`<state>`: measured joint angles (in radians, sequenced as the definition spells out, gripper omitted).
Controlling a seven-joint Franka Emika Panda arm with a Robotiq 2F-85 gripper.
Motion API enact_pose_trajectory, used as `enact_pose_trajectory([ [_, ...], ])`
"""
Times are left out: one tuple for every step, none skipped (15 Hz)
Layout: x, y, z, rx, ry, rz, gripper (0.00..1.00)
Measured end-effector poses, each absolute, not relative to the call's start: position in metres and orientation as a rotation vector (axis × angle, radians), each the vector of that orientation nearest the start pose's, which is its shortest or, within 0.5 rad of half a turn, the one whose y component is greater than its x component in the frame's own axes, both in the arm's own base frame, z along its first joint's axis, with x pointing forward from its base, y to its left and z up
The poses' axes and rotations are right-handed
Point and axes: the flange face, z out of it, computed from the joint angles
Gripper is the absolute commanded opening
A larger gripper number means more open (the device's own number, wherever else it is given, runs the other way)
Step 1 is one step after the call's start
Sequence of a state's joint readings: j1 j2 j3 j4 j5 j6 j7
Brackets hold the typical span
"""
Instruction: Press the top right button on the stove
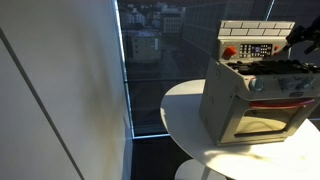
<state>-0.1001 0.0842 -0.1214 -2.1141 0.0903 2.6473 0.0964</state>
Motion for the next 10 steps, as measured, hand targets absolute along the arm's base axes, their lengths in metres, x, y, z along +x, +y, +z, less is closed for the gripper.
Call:
enact_pose_trajectory([
  [0.5795, -0.1309, 0.4234, -2.985, 0.58, -0.697, 1.0],
  [0.58, -0.1302, 0.4227, -2.986, 0.578, -0.695, 1.0],
  [0.5804, -0.1295, 0.4223, -2.986, 0.576, -0.694, 1.0],
  [0.581, -0.1288, 0.4219, -2.987, 0.574, -0.693, 1.0],
  [0.5818, -0.1282, 0.4217, -2.987, 0.572, -0.693, 1.0],
  [0.5828, -0.1278, 0.4216, -2.987, 0.57, -0.694, 1.0],
  [0.5838, -0.1273, 0.4218, -2.987, 0.569, -0.695, 1.0],
  [0.585, -0.1269, 0.4223, -2.987, 0.567, -0.698, 1.0],
  [0.5862, -0.1264, 0.4228, -2.986, 0.565, -0.7, 1.0],
  [0.5872, -0.126, 0.4231, -2.986, 0.563, -0.702, 1.0],
])
